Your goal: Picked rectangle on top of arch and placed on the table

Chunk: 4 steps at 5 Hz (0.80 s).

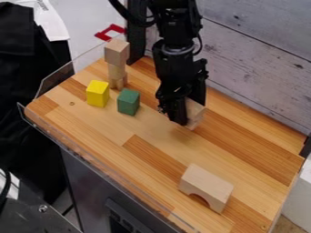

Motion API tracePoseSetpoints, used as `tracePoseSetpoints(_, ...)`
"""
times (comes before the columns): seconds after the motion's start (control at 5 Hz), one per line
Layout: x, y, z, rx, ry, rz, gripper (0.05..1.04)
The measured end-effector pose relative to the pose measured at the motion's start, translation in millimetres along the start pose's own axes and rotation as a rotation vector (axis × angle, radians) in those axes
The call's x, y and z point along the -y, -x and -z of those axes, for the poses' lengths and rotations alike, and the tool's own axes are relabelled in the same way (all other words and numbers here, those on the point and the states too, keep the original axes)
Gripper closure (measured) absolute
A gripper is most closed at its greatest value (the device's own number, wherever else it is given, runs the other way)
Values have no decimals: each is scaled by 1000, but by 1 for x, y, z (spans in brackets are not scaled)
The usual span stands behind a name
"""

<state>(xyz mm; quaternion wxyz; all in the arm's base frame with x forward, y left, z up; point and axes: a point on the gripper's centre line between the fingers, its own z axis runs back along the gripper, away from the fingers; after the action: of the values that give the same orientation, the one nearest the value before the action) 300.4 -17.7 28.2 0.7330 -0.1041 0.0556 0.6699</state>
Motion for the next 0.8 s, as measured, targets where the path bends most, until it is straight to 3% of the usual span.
tracePoseSetpoints(0.4, 3, 3, -1, -17, 11, -54, 471)
tracePoseSetpoints(0.6, -1, -21, 24, -35, -29, -72, 471)
tracePoseSetpoints(0.8, 5, -36, 30, -35, -34, -79, 471)
